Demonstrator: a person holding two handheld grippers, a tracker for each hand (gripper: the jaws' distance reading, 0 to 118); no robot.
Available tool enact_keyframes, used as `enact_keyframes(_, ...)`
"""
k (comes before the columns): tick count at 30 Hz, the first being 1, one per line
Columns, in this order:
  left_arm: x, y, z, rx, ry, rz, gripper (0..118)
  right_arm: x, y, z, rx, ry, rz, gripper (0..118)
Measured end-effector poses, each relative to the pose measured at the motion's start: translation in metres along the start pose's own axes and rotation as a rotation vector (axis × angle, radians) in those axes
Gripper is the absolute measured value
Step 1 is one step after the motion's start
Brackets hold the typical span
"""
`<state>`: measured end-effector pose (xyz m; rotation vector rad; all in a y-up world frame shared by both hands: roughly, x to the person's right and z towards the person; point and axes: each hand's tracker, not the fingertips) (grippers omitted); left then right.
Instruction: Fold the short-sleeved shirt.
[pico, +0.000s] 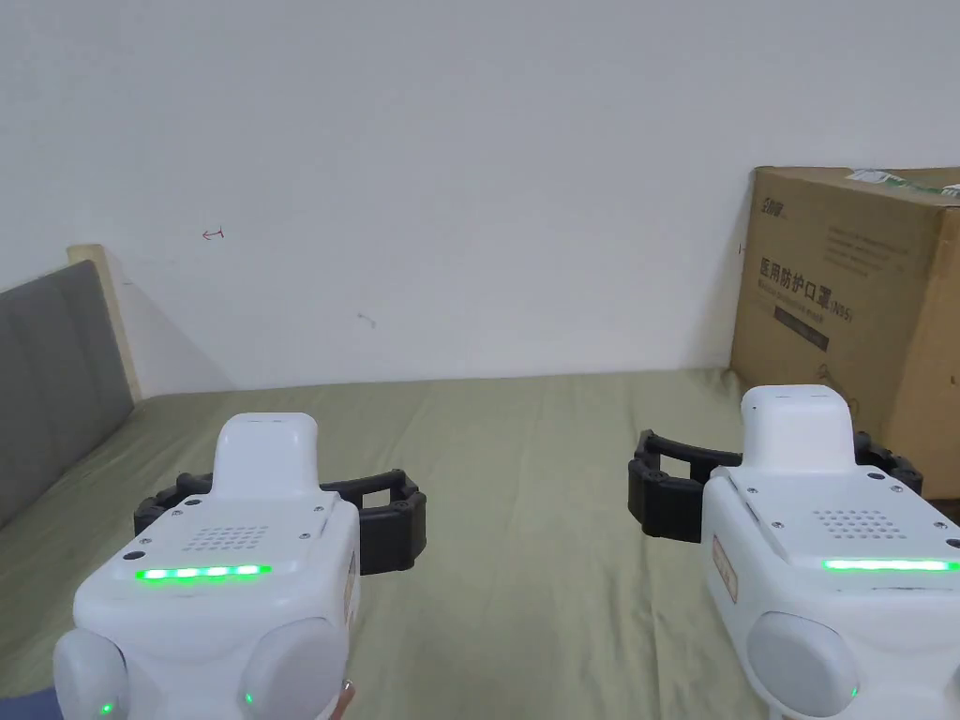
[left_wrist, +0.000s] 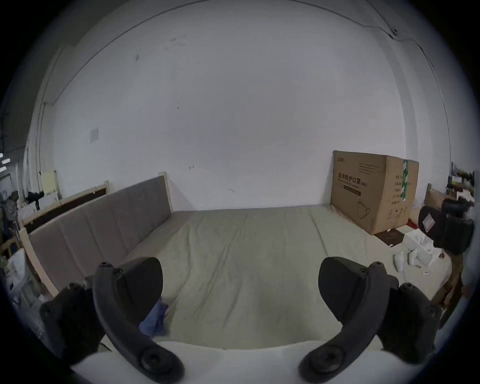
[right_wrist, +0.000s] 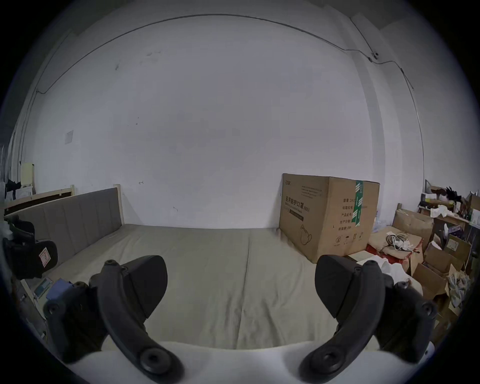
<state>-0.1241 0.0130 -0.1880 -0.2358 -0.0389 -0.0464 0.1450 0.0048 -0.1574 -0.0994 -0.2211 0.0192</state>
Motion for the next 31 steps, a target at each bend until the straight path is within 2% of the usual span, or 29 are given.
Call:
enact_keyframes(3,-0.003,0.004,0.001,-0.030,-0.027,0.038,118,0.004,-0.002,0.001,0.004,-0.013,-0.009,114)
enact_keyframes(7,0.002,0.006,0.009,0.005,0.021,0.003,118,0.008,-0.002,0.001,0.018,-0.031,-0.017,114)
enact_keyframes(22,0.002,0.009,0.004,-0.026,-0.014,0.025,118,0.008,-0.007,-0.006,-0.009,-0.021,-0.028,114)
enact_keyframes(25,0.007,0.005,0.004,0.000,0.038,-0.023,118,0.006,-0.008,-0.009,-0.012,-0.013,-0.022,114)
enact_keyframes(31,0.003,-0.003,0.001,0.069,0.004,-0.057,118,0.006,-0.009,-0.011,-0.013,-0.012,-0.021,114)
